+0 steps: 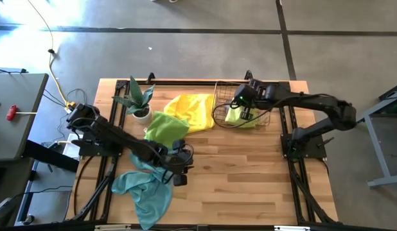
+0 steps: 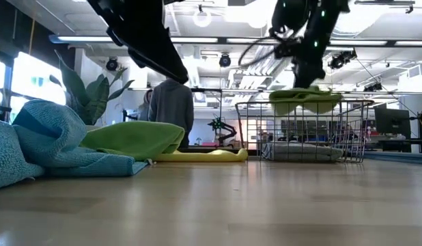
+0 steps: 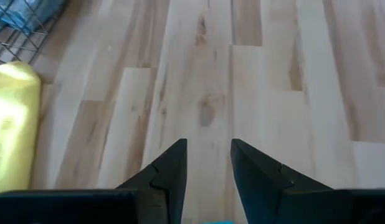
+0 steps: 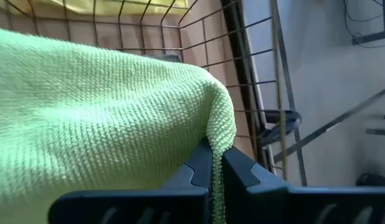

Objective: Fold microfiber towels
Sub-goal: Put the light green microfiber towel into the wire basket

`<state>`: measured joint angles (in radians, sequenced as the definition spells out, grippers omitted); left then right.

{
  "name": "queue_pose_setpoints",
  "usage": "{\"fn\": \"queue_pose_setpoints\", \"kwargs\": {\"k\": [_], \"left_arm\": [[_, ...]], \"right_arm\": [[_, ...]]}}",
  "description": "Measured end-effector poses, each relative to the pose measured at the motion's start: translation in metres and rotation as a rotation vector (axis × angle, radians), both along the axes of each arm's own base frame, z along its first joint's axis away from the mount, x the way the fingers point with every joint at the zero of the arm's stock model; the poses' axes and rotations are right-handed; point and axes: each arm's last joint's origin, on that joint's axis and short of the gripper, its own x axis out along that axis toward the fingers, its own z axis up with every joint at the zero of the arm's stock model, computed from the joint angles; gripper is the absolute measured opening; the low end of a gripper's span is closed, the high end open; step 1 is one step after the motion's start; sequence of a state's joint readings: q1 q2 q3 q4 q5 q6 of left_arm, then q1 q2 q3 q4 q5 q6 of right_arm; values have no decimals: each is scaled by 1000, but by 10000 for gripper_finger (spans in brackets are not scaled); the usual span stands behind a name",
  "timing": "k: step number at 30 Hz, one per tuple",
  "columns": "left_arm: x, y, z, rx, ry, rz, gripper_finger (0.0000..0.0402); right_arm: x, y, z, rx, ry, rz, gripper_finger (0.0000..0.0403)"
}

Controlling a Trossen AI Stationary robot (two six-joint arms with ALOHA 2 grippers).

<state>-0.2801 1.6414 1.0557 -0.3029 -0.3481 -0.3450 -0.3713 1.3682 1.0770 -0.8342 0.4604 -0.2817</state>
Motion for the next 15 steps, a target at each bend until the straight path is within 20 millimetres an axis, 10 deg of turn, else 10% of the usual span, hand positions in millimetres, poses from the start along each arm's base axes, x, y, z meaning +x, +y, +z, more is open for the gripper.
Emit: {"fn": "queue_pose_setpoints", "kwargs": {"k": [15], "left_arm": [[5,33,-2,30,35,67,115]], "right_arm": [[-21,-34,-51,-1,-31,-21,0]]}}
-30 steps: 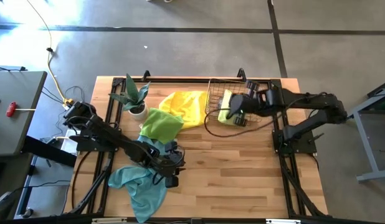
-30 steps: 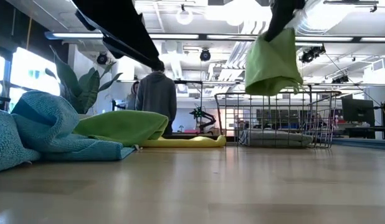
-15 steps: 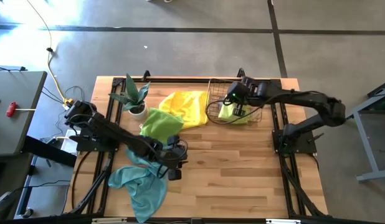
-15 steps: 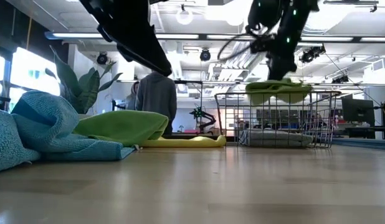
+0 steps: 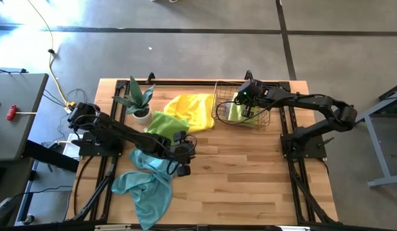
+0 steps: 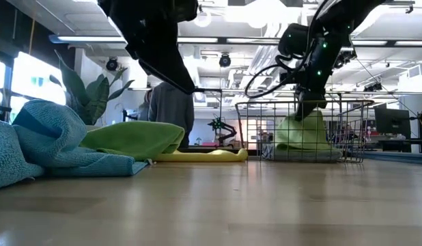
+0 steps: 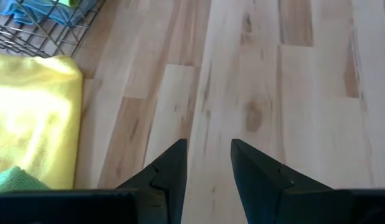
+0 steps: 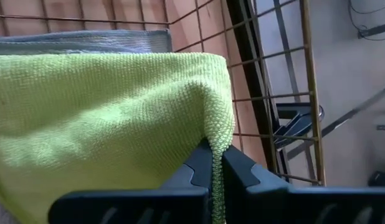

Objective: Fold microfiber towels
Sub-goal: Put the light green microfiber towel into the wire basket, then fold the right blue microfiber towel

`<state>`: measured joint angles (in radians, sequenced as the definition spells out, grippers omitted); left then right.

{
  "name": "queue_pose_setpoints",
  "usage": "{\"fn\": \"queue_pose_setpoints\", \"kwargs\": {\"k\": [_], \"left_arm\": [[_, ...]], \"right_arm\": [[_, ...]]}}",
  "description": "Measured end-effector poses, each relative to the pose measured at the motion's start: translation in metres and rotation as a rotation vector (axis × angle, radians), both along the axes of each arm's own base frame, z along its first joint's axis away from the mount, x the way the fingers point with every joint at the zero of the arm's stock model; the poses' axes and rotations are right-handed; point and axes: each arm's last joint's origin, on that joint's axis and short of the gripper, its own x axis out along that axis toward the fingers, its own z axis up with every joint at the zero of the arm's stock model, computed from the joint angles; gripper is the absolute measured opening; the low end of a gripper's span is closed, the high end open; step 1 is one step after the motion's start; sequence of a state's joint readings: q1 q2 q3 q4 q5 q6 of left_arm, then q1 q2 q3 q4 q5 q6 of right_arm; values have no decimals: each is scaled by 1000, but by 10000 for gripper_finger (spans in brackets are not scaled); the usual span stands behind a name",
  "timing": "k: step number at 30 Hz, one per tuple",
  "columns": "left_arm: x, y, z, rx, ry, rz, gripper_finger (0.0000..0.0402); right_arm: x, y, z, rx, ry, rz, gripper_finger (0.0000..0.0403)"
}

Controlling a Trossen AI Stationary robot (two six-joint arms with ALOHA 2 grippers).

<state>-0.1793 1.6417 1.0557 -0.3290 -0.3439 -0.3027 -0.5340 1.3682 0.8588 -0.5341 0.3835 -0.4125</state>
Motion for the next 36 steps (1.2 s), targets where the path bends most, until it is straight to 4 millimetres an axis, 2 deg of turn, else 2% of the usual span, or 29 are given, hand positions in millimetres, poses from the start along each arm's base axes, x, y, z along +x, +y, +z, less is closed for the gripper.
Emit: {"fn": "queue_pose_setpoints", "kwargs": {"k": [7,14,19,24,29,33,36], "left_arm": [[0,3,0,0,3,10,115],[-1,3,-1,1,22,12,115],[-3,4,-3,4,46,15,115],[-4,10,-3,26,59,46,115],[-8,20,-7,13,115,103,115],[-17,18,-12,-62,216,121,115],[-28,8,-16,-130,317,128,115]], "right_arm": [[-1,-2,0,-17,15,29,10],[-2,-4,1,-62,52,4,92],[-4,-7,19,-147,91,-158,138],[-1,-3,43,-8,-4,-223,148],[12,16,65,223,-143,-159,149],[27,44,72,414,-214,5,149],[39,71,73,477,-234,142,149]]}}
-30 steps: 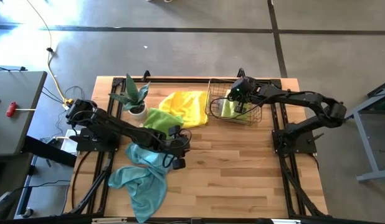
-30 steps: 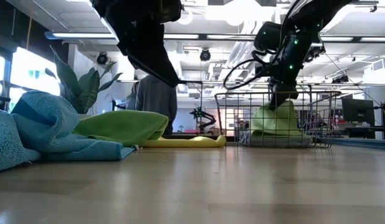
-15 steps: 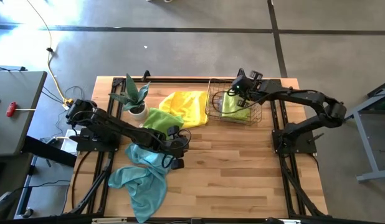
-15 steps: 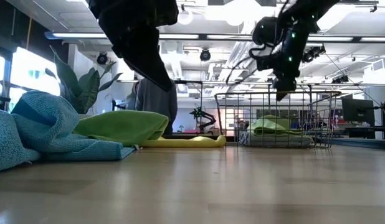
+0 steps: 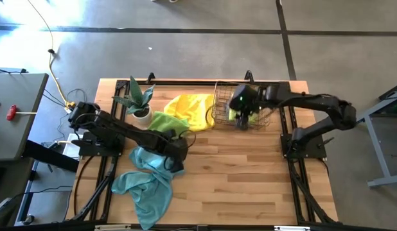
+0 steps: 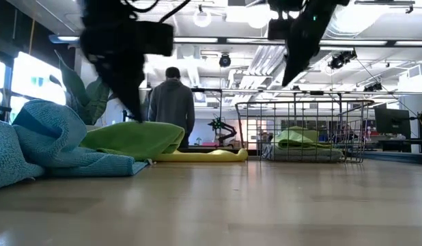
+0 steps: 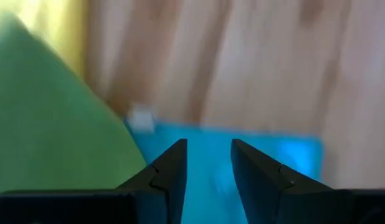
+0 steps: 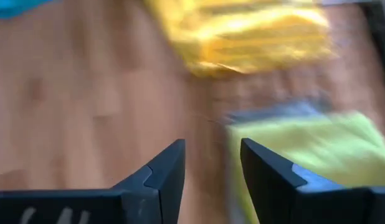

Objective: Fold microfiber towels
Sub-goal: Fold the right blue microfiber towel

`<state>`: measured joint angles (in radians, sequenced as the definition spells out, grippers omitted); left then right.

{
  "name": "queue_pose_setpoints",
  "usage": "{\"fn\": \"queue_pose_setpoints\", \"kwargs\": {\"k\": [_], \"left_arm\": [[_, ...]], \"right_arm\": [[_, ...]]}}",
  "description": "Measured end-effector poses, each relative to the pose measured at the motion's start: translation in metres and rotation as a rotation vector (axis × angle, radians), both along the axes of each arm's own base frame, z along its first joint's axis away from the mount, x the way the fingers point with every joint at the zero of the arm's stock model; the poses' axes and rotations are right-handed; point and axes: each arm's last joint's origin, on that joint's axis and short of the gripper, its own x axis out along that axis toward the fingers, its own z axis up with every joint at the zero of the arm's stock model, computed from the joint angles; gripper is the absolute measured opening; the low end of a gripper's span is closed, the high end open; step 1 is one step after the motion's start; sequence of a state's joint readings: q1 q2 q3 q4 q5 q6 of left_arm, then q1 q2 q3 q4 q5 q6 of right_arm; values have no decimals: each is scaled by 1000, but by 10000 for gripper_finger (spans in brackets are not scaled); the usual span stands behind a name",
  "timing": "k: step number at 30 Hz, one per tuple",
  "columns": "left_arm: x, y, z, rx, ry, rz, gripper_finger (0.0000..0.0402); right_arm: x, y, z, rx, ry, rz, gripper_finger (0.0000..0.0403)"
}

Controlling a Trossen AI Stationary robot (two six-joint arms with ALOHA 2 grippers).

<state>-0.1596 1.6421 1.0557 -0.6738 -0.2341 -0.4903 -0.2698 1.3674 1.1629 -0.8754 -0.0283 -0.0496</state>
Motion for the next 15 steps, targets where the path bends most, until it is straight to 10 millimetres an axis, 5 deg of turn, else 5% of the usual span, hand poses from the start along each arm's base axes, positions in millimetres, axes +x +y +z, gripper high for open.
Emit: {"fn": "queue_pose_setpoints", "kwargs": {"k": [9,15], "left_arm": [[-34,-60,-4,-49,179,-66,115],[-46,-85,-10,-11,95,16,115]], "right_arm": [[28,78,-16,-29,-242,297,149],[32,109,-45,2,-460,357,149]]}}
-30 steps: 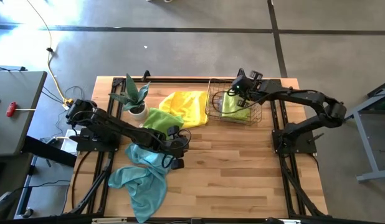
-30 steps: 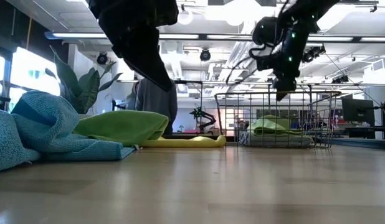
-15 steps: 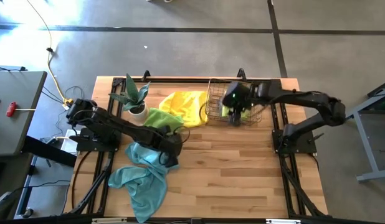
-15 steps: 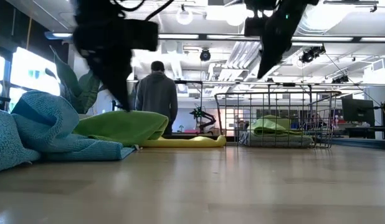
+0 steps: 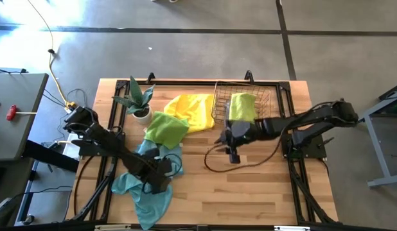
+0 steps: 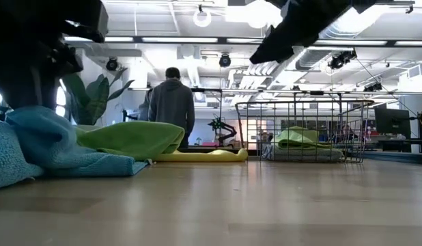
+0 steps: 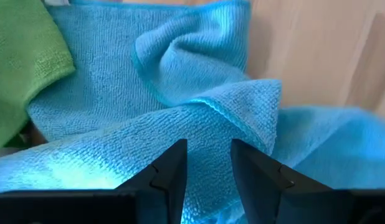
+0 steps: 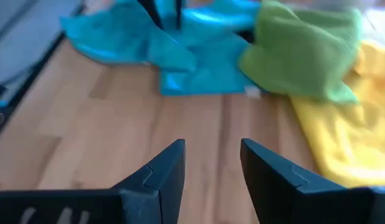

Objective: Fold microfiber towels
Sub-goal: Fold the right blue microfiber towel

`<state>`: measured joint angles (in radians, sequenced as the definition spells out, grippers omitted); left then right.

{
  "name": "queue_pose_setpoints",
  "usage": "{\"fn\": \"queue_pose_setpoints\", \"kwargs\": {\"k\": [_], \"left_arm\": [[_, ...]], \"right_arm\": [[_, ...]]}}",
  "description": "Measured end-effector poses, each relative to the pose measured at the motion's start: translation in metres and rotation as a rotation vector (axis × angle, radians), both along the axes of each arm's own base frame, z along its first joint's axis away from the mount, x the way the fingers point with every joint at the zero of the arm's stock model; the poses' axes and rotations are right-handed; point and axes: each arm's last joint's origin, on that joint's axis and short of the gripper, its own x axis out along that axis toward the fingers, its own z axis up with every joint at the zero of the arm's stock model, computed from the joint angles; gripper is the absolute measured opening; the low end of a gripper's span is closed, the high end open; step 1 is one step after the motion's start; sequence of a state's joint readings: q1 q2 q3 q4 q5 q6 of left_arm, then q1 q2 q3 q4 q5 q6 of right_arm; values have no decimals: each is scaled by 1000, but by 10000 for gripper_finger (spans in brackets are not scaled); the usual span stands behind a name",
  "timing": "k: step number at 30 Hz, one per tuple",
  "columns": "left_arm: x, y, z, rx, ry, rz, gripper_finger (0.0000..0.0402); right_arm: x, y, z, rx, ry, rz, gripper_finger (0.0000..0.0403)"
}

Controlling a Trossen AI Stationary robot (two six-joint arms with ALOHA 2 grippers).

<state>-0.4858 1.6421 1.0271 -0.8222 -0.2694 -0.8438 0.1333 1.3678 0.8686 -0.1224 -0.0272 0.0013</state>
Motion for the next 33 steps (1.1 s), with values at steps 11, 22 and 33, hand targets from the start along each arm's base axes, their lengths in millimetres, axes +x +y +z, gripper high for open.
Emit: {"fn": "queue_pose_setpoints", "kwargs": {"k": [11,22,33], "left_arm": [[17,-4,-38,-48,-363,81,115],[63,9,-23,-78,-714,-102,115],[28,18,-2,-215,-434,-148,115]], "right_arm": [[-14,26,-32,152,-209,13,149],[-19,37,-34,70,-237,-118,149],[6,46,-69,75,-267,-133,149]]}}
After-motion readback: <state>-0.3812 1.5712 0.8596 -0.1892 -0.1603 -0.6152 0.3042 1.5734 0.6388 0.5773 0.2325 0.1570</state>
